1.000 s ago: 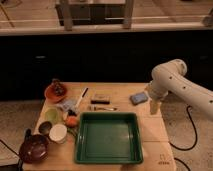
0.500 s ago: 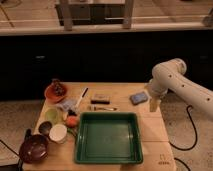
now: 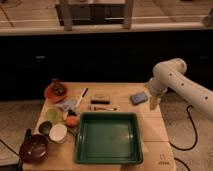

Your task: Place sponge in tray

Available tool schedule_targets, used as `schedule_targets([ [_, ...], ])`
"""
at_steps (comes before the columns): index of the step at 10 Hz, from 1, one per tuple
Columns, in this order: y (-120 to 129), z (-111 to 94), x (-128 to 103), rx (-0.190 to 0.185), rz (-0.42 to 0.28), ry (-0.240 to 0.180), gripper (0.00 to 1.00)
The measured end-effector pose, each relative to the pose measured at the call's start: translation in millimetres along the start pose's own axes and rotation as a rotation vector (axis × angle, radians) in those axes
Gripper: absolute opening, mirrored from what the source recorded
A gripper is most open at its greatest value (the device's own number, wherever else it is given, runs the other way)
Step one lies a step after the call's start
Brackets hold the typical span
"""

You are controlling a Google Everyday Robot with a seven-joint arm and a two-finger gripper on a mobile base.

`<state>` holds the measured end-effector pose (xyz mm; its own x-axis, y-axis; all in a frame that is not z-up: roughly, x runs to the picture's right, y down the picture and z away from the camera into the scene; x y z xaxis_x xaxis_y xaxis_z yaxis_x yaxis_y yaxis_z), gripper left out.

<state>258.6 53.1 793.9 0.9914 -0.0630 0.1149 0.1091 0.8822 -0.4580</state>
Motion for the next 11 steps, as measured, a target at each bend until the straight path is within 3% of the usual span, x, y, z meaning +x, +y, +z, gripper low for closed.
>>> schedule_targets([
  [11,-17.8,20.2,16.0,-0.003,-0.041,-0.021,0.8],
])
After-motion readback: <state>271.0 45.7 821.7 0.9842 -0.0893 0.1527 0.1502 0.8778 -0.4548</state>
